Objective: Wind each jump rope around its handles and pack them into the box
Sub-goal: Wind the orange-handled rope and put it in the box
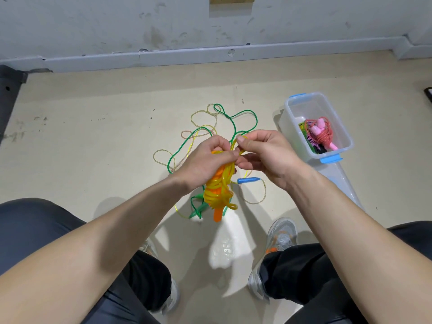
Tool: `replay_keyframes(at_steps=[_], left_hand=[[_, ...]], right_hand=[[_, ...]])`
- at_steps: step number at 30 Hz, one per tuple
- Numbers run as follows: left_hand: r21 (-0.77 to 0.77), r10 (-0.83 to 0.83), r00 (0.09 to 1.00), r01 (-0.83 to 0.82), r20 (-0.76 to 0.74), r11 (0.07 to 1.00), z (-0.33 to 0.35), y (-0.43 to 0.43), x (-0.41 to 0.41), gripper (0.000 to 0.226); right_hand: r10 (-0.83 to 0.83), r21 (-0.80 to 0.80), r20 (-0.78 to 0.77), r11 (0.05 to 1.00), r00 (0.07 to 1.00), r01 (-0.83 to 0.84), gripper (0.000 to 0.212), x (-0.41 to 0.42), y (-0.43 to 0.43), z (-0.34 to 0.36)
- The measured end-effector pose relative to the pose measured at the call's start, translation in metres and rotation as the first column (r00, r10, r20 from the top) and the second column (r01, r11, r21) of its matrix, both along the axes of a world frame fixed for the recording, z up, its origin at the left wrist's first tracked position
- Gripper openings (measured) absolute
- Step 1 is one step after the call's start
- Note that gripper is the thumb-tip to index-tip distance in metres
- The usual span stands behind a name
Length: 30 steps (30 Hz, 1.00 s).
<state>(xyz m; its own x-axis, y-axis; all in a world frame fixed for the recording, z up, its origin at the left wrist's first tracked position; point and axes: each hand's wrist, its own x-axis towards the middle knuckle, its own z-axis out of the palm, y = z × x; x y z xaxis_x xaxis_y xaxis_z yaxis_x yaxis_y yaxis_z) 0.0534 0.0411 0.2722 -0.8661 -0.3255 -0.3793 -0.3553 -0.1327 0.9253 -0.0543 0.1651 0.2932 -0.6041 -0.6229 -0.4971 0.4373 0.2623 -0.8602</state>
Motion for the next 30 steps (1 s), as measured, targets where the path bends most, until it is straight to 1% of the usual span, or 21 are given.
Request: replay_keyframes(at_steps=[3,6,10,14,17,20,22,24,26,28,30], left_hand=[[0.013,-0.046,0.999,0.046,0.013,0.999,0.000,0.006,0.001,0.023],[-0.016,-0.096,0.995,0.097,0.036,0.995,-0.001,0.009,0.002,0.020],[0.021,-0.127,0.990,0.126,0.060,0.992,-0.006,0.016,0.004,0.019],[0.062,-0.145,0.986,0.140,0.082,0.988,-0.004,0.020,0.003,0.025],[0.079,-0.180,0.982,0.175,0.064,0.981,-0.003,0.024,0.001,0.027],[0.063,-0.204,0.977,0.200,0.063,0.978,-0.006,0.025,-0.001,0.027],[0.007,-0.228,0.970,0.228,0.088,0.974,-0.010,0.024,-0.001,0.027],[-0.029,-0.229,0.968,0.233,0.106,0.972,-0.014,0.025,0.003,0.026],[-0.028,-0.177,0.981,0.179,0.074,0.983,-0.016,0.026,0.004,0.025],[-0.004,-0.111,0.993,0.111,0.038,0.994,-0.015,0.023,0.002,0.026],[0.007,-0.060,0.998,0.060,0.013,0.998,-0.011,0.017,-0.001,0.028]], right_hand=[[-0.017,0.007,-0.080,1.000,0.997,0.017,0.019,-0.001,0.000,-0.001],[-0.085,-0.001,-0.146,0.996,0.986,0.085,0.021,0.000,-0.002,-0.001],[-0.160,0.010,-0.204,0.986,0.966,0.165,0.025,-0.002,-0.002,-0.001],[-0.219,0.016,-0.264,0.973,0.939,0.231,0.025,-0.004,-0.002,0.000],[-0.274,0.009,-0.317,0.957,0.908,0.292,0.024,-0.006,-0.003,0.005],[-0.306,0.022,-0.361,0.942,0.881,0.336,0.024,-0.008,-0.004,0.006],[-0.294,0.039,-0.340,0.945,0.893,0.326,0.023,-0.007,-0.005,0.003],[-0.263,0.065,-0.284,0.954,0.922,0.292,0.024,-0.003,-0.004,-0.002],[-0.246,0.048,-0.222,0.964,0.944,0.263,0.024,-0.002,-0.003,-0.004],[-0.227,0.005,-0.199,0.973,0.953,0.233,0.022,-0.005,-0.002,-0.002],[-0.180,-0.043,-0.142,0.984,0.973,0.175,0.019,-0.007,-0.002,0.000]])
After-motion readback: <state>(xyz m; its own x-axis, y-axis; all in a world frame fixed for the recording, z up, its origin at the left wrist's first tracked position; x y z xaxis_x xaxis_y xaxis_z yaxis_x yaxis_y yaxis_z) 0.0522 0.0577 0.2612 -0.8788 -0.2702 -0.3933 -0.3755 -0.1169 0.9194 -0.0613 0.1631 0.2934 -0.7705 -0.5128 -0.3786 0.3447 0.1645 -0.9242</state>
